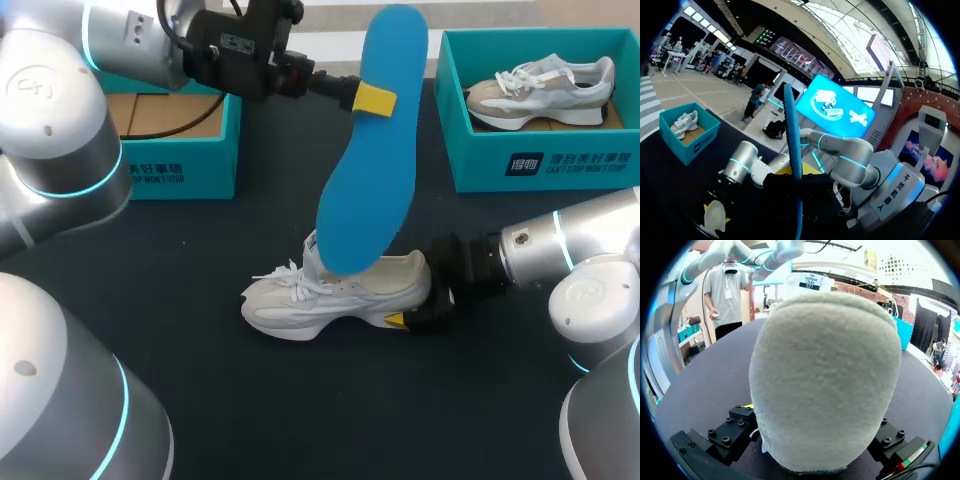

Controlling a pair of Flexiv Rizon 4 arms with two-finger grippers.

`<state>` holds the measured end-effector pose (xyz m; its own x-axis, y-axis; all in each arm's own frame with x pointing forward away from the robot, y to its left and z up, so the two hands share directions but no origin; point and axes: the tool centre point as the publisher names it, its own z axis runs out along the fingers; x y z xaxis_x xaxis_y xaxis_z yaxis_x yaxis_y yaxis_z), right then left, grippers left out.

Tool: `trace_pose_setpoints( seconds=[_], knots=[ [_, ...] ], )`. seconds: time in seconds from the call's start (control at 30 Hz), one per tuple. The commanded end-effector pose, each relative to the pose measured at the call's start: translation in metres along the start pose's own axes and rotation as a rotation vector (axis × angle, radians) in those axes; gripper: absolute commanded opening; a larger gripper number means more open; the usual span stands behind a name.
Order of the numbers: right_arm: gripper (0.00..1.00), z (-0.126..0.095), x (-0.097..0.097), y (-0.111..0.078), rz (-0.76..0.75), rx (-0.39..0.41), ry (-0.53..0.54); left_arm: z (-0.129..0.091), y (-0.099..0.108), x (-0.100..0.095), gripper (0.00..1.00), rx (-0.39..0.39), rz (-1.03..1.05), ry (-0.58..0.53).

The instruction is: Take the shoe out of the shoebox, open the shoe tongue, remove and reinsert the insole, then place the shoe into the shoebox

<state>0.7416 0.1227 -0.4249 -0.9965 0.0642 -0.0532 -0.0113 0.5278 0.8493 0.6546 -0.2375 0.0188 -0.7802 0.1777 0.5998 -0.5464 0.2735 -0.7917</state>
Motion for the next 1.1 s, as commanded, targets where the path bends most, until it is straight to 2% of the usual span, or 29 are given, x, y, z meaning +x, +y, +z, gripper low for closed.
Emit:
trace_pose_setpoints(
  seconds=[0.03, 0.3, 0.47, 0.97, 1.1],
  knots=[
    [0.0, 0.002, 0.0, -0.001, 0.0, 0.003, -0.001, -0.002, -0.001, 0.017, 0.0, 0.04, -0.047, 0.043],
    [0.0, 0.002, 0.0, -0.001, 0.0, 0.003, -0.001, -0.009, -0.018, 0.04, 0.0, 0.132, -0.177, -0.007],
    [0.0, 0.002, 0.0, -0.001, 0.0, 0.003, -0.001, -0.01, -0.019, 0.051, 0.0, 0.143, -0.166, -0.011],
    [0.0, 0.002, 0.0, -0.001, 0.0, 0.003, -0.001, -0.009, -0.019, 0.052, 0.0, 0.143, -0.159, -0.008],
    [0.0, 0.002, 0.0, -0.001, 0.0, 0.003, -0.001, 0.001, -0.016, 0.068, 0.0, 0.151, -0.206, 0.035]
  ],
)
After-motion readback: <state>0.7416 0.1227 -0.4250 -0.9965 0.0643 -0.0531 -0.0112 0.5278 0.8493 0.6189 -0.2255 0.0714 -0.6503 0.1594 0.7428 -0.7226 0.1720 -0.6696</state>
